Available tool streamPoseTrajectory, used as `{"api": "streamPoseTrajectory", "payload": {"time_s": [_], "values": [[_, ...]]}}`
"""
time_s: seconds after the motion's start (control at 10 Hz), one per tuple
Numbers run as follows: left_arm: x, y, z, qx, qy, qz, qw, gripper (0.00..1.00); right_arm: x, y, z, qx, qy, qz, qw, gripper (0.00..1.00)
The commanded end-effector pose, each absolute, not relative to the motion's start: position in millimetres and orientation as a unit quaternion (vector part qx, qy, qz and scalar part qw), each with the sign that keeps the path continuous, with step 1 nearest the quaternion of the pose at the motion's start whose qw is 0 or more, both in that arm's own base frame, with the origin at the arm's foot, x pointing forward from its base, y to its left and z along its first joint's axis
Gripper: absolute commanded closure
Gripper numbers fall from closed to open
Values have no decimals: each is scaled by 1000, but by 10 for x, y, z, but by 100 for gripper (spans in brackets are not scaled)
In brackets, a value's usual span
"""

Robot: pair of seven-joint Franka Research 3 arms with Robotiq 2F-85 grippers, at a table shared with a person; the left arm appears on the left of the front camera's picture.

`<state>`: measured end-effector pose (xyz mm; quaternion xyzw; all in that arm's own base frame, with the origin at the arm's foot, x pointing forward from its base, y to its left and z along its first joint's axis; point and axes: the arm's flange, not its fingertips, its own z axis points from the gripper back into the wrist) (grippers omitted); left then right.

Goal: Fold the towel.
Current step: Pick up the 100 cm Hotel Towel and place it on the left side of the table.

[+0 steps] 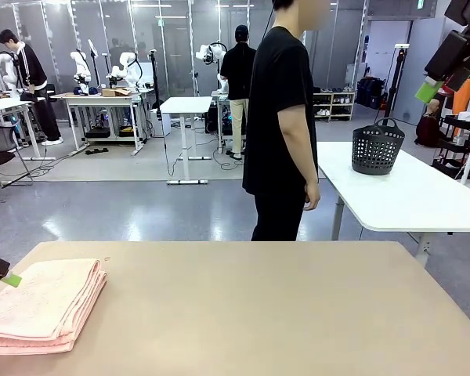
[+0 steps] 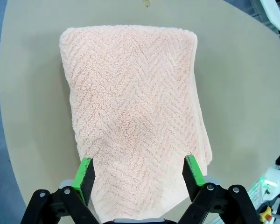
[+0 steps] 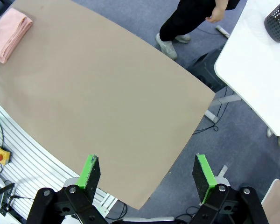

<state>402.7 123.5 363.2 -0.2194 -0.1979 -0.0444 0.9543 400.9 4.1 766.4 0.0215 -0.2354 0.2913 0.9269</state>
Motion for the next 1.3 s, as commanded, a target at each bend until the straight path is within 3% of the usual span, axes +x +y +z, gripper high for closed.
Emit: {"api": "streamPoseTrajectory", "payload": {"time_s": [0.0, 1.2], "values": [[4081, 1260, 3611, -216, -205, -48, 953, 4, 4002, 43, 7659, 19, -235, 290, 928, 0], [4081, 1260, 3611, -216, -205, -48, 953, 4, 4002, 43, 7659, 19, -235, 290, 928, 0]]}}
